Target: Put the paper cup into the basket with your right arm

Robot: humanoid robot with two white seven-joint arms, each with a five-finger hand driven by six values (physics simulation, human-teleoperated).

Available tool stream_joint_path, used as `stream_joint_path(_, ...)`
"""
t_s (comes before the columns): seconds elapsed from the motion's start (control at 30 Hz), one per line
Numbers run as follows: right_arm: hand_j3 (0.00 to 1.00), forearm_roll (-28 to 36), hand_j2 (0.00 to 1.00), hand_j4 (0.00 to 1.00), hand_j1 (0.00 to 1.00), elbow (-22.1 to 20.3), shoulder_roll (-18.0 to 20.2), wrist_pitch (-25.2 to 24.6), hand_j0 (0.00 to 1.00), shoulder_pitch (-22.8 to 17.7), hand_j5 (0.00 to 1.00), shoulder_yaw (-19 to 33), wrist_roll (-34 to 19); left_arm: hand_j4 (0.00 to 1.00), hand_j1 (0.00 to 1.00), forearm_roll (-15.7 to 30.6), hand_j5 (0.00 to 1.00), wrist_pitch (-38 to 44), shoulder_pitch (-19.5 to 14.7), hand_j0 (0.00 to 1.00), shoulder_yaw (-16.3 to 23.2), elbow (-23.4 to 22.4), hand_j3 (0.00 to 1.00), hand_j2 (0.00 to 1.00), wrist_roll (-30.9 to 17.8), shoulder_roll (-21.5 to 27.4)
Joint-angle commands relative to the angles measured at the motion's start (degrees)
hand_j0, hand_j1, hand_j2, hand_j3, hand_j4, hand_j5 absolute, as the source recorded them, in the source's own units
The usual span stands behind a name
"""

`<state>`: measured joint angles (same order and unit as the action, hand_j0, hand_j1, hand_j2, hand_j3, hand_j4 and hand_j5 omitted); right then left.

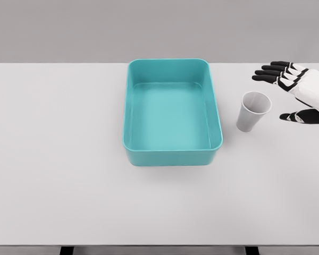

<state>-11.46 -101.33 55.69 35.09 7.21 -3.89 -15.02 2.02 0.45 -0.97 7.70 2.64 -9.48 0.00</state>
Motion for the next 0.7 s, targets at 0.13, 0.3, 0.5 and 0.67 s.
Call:
stream_joint_path(0.13,1.00,0.12,1.00,1.00,1.00,0.16,-3.57,-0.09,1.00,-0.09,1.00,0.73,-0.01,1.00,1.00,0.00,1.00,-0.01,0.00,1.00,0.04,0.00,1.00,1.00,-0.01,0.00)
stream_joint_path(0.3,1.00,1.00,1.00,1.00,1.00,0.52,-14.37,-0.09,1.00,-0.35,1.00,9.07,-16.59,1.00,1.00,0.00,1.00,-0.01,-0.09,1.00,0.04,0.00,1.00,1.00,-0.01,0.00)
stream_joint_path(0.5,1.00,15.94,1.00,1.00,1.00,0.52,-15.62,-5.46,1.00,-1.05,1.00,9.87,-19.98,1.00,1.00,0.00,1.00,-0.01,0.00,1.00,0.04,0.00,1.00,1.00,-0.01,0.00)
stream_joint_path(0.67,1.00,17.08,1.00,1.00,1.00,2.44,-15.70,-15.91,1.00,-0.53,1.00,10.31,-19.98,1.00,1.00,0.00,1.00,-0.01,0.00,1.00,-0.05,0.00,1.00,1.00,-0.01,0.00)
